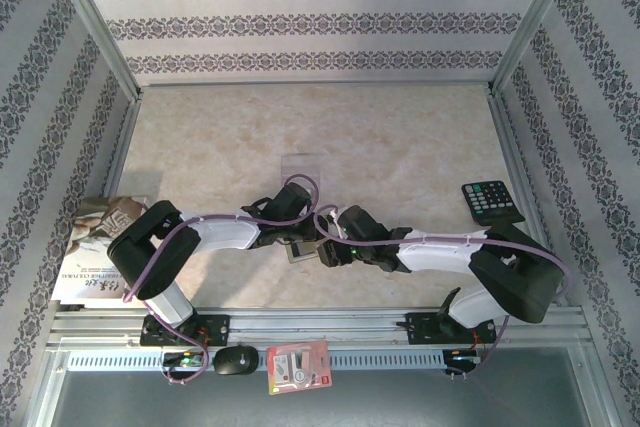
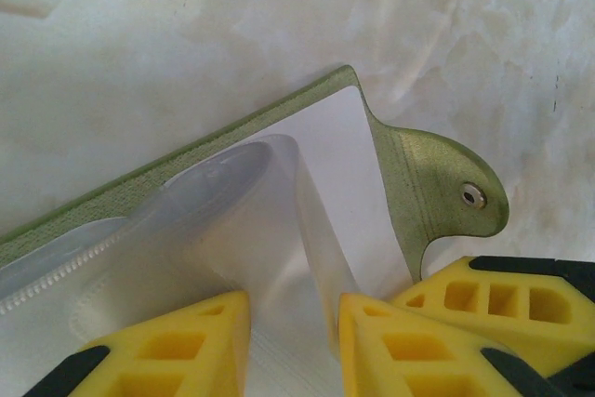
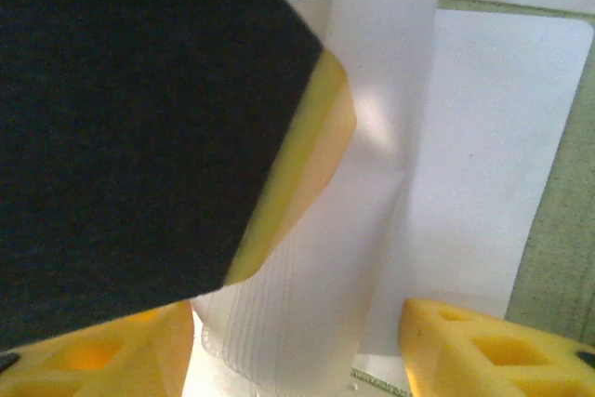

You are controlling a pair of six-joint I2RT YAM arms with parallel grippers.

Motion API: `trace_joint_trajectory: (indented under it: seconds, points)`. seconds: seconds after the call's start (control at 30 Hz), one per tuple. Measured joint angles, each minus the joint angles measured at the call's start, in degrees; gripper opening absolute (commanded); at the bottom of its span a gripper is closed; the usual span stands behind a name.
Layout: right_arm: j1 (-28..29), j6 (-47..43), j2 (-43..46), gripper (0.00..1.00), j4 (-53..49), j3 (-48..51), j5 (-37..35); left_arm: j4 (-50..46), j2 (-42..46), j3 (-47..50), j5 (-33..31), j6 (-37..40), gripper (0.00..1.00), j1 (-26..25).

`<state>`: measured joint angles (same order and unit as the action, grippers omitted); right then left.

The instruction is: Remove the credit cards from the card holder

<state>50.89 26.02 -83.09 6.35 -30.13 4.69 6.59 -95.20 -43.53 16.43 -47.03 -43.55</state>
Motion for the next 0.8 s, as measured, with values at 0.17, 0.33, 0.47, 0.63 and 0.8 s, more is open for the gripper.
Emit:
trace_joint_trajectory:
  seconds: [0.17, 0.33, 0.47, 0.63, 0.8]
  points:
    - [-0.2, 1.1, -0.6, 0.45, 0.0, -0.2, -1.9, 0.0, 0.9, 0.0, 0.3, -0.1, 0.38, 0.0]
    - [-1.2, 2.3, -1.1, 0.39, 0.3, -0.2, -2.0, -0.9, 6.8, 0.7, 0.0, -0.1, 0.43, 0.0]
    - [-1.4, 2.7, -1.7, 0.38, 1.4, -0.2, -1.8, -4.7, 14.8, 1.2, -2.7, 0.3, 0.42, 0.2]
    - [-1.7, 3.2, -2.0, 0.38, 2.1, -0.2, -1.3, -9.4, 22.1, 3.6, -5.4, 0.8, 0.36, 0.9]
    - [-2.0, 3.8, -2.2, 0.38, 2.6, -0.2, -0.8, -15.0, 22.8, 8.0, -6.5, 1.0, 0.31, 1.3]
